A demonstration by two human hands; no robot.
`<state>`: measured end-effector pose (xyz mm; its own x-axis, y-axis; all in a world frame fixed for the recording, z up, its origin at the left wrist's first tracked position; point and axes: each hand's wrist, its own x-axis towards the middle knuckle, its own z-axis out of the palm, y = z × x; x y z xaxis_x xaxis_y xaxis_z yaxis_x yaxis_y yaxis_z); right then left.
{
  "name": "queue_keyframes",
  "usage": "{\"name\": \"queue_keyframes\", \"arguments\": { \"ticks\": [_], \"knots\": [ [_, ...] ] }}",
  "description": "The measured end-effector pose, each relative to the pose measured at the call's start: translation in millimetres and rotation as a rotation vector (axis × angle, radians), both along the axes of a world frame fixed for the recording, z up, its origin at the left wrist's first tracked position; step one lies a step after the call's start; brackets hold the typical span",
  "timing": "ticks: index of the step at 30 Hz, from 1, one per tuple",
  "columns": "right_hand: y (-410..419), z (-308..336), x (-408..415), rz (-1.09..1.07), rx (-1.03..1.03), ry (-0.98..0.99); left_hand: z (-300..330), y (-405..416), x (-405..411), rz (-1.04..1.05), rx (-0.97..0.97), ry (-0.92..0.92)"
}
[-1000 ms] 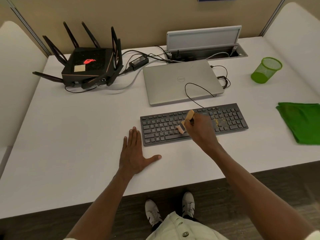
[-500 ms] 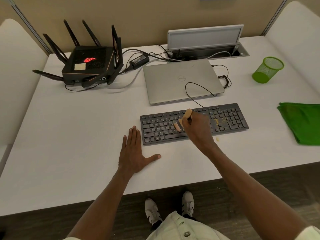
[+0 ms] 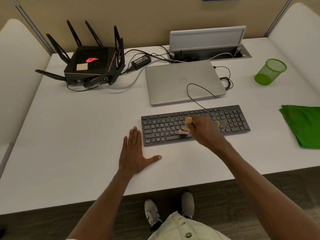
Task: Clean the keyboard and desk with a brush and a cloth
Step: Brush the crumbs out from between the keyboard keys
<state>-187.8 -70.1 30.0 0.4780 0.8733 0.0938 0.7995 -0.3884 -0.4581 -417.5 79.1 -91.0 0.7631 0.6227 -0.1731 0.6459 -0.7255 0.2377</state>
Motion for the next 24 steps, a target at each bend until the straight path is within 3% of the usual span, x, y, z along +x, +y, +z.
{"name": "queue_keyframes", "arguments": {
  "ticks": [10,17,24],
  "knots": [
    [2.7,-1.2,8.2,0.178,0.046,0.057,0.0,-0.2,0.6,0.002,0.005,0.005],
    [-12.1,-0.2,33.6,0.024,0.049,-0.042,0.3,0.1,0.9,0.003,0.008,0.027],
    [11.1,-0.8,10.9,-0.232,0.121,0.049,0.3,0.2,0.3,0.005,0.006,0.019]
  ]
}}
